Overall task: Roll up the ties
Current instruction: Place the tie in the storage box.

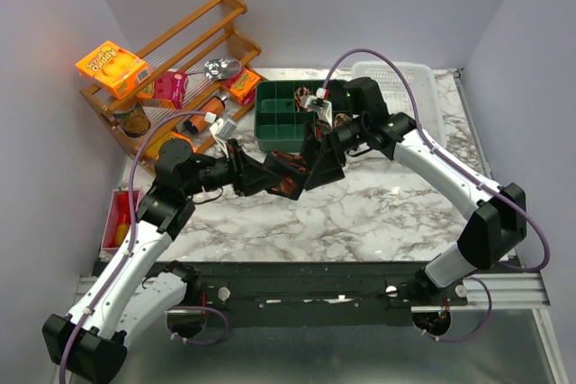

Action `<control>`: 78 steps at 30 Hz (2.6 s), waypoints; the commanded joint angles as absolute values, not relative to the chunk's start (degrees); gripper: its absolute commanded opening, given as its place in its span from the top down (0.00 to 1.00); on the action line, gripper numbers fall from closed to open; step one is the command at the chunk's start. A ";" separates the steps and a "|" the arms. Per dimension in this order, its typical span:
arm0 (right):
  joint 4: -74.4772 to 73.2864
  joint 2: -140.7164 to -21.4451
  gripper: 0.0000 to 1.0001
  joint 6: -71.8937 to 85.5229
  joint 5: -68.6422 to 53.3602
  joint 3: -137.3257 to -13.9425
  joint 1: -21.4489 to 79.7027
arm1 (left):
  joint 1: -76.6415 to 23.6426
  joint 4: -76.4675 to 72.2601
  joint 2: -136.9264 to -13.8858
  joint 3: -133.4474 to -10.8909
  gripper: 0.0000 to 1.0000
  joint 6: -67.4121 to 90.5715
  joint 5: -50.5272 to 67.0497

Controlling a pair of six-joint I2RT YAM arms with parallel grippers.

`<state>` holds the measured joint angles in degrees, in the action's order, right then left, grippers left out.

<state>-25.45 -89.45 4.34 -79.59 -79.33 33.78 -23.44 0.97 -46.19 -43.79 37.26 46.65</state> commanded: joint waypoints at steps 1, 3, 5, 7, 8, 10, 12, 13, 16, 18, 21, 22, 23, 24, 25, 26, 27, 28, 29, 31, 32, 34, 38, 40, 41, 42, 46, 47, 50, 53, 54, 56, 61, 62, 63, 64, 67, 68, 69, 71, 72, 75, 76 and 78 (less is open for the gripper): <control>-27.33 -86.92 0.00 1.85 -83.58 -78.84 34.10 | -23.47 3.78 -45.79 -44.12 0.57 34.81 44.91; -28.12 -87.27 0.00 1.14 -84.02 -79.10 34.10 | -23.47 4.13 -45.97 -44.30 0.57 34.80 44.21; -28.91 -87.89 0.00 1.32 -83.94 -79.36 34.19 | -23.47 3.52 -46.14 -44.30 0.57 35.15 43.86; -29.35 -88.24 0.00 1.23 -82.71 -79.63 34.45 | -23.47 2.82 -46.23 -44.12 0.57 35.77 43.42; -29.88 -88.42 0.01 1.14 -82.18 -79.63 34.71 | -23.55 1.68 -46.23 -43.95 0.57 36.12 43.51; -30.41 -89.21 0.01 0.88 -80.69 -80.07 35.07 | -23.55 1.14 -46.49 -43.77 0.57 36.73 43.51; -30.76 -90.34 0.01 1.14 -79.20 -80.42 35.59 | -23.55 0.53 -46.93 -43.68 0.57 36.83 43.94; -30.76 -90.70 0.02 1.32 -78.41 -80.85 35.77 | -23.55 0.53 -47.02 -43.68 0.57 36.83 43.86; -31.11 -92.19 0.07 2.02 -76.21 -82.00 36.38 | -23.55 0.61 -47.02 -43.59 0.57 36.91 43.86; -31.72 -92.72 0.12 2.46 -74.37 -82.79 37.08 | -23.55 0.70 -46.76 -43.42 0.57 36.83 43.60; -33.22 -93.78 0.18 2.20 -72.60 -84.37 38.23 | -23.55 1.32 -46.41 -43.16 0.57 36.56 42.72; -33.40 -93.95 0.21 2.28 -72.42 -84.55 38.41 | -23.55 1.58 -46.41 -43.15 0.57 36.48 42.54; -33.40 -94.39 0.25 2.55 -72.25 -84.90 38.50 | -23.55 2.02 -46.32 -43.15 0.57 36.47 42.28; -33.57 -94.66 0.25 2.55 -72.07 -85.08 39.02 | -23.55 2.28 -46.32 -43.24 0.57 36.04 42.10; -33.66 -94.83 0.32 2.64 -71.64 -85.17 39.11 | -23.55 2.55 -46.32 -43.24 0.57 35.95 42.10; -33.66 -95.18 0.36 2.98 -71.37 -85.25 39.11 | -23.55 3.16 -46.41 -43.33 0.57 35.60 42.10; -33.84 -95.36 0.44 2.99 -71.19 -85.43 39.20 | -23.55 3.51 -46.58 -43.42 0.57 35.42 41.93; -34.01 -95.62 0.49 3.16 -71.02 -85.52 39.20 | -23.55 3.52 -46.67 -43.42 0.57 35.07 41.92; -34.01 -95.80 0.54 3.25 -70.84 -85.52 39.11 | -23.55 3.95 -46.76 -43.42 0.57 34.89 41.84; -34.36 -96.24 0.69 3.25 -70.32 -85.87 39.20 | -23.55 4.04 -46.85 -43.33 0.57 34.63 41.66; -34.63 -96.33 0.74 3.08 -69.79 -86.04 39.20 | -23.55 4.39 -46.93 -43.33 0.56 34.45 41.49; -35.24 -96.85 0.86 2.90 -68.38 -86.66 39.20 | -23.55 5.18 -46.93 -43.59 0.53 33.84 40.52; -37.44 -98.52 0.98 2.19 -65.23 -88.58 39.20 | -23.55 9.47 -47.11 -44.56 0.42 31.82 36.31; -38.06 -99.40 0.99 2.55 -61.54 -89.56 39.20 | -23.55 12.46 -47.63 -46.22 0.34 30.94 32.02; -38.06 -99.67 0.99 3.68 -59.87 -90.95 39.20 | -23.55 15.26 -47.98 -46.84 0.25 30.85 27.82; -37.97 -100.10 0.99 4.39 -56.20 -91.66 39.11 | -23.55 17.29 -48.68 -48.76 0.19 30.41 24.21; -38.14 -103.09 0.99 7.99 -47.92 -96.32 38.41 | -23.55 24.07 -48.78 -52.73 0.01 30.76 9.44; -38.06 -104.40 0.99 9.91 -45.99 -97.37 38.06 | -23.55 24.87 -48.17 -53.00 0.01 31.28 6.45; -38.14 -106.52 0.99 13.17 -38.69 -101.50 36.39 | -23.55 24.52 -45.09 -53.17 0.01 32.78 -1.82; -38.14 -109.50 0.99 15.46 -31.74 -106.51 34.81 | -23.55 24.78 -43.77 -53.52 0.01 32.52 -4.83; -38.32 -111.25 0.99 15.90 -29.03 -107.74 34.11 | -23.55 25.22 -44.03 -53.87 0.01 32.17 -5.27; -39.11 -113.28 0.99 16.69 -25.42 -112.05 33.66 | -23.55 26.10 -44.47 -54.05 0.01 31.38 -6.68; -40.34 -119.87 0.99 18.28 -13.20 -119.96 32.17 | -23.55 26.19 -45.70 -52.56 0.01 30.59 -7.12; -40.34 -120.58 0.99 19.33 -11.79 -121.54 31.91 | -23.55 26.02 -45.79 -52.30 0.01 30.50 -6.51; -40.43 -121.37 0.99 19.94 -10.47 -122.16 31.21 | -23.64 25.84 -46.23 -51.77 0.01 30.50 -6.16; -40.26 -121.99 0.99 20.56 -8.20 -122.43 30.85 | -23.56 25.67 -46.40 -51.51 0.01 30.50 -6.07; -39.11 -123.57 0.99 22.50 -4.33 -122.35 29.89 | -23.55 25.23 -47.20 -50.63 0.01 30.59 -5.36; -38.94 -124.44 0.99 22.67 -3.87 -122.43 29.88 | -23.55 25.22 -47.37 -50.54 0.01 30.50 -5.27; -39.11 -124.80 0.99 22.94 -3.17 -122.61 29.80 | -23.55 25.22 -47.81 -50.28 0.01 30.50 -5.19; -39.64 -125.59 0.99 23.64 -2.02 -122.69 29.71 | -23.55 25.22 -48.25 -50.19 0.01 30.24 -4.75; -40.25 -126.20 1.00 23.90 -1.41 -122.52 29.71 | -23.55 25.14 -48.51 -50.01 0.01 30.15 -4.22; -40.87 -127.17 0.99 24.87 -0.35 -121.47 29.62 | -23.55 24.70 -48.78 -49.57 0.01 29.97 -3.87; -41.13 -127.87 0.99 25.13 -0.35 -121.38 29.62 | -23.55 24.52 -48.95 -49.48 0.01 29.97 -3.52; -41.31 -128.58 0.99 25.57 -0.35 -120.85 29.62 | -23.55 24.35 -49.04 -49.22 0.01 29.97 -3.25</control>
<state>-40.03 -126.67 23.55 -3.49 -120.70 29.65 -23.49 25.43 -48.88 -50.11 30.85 -4.14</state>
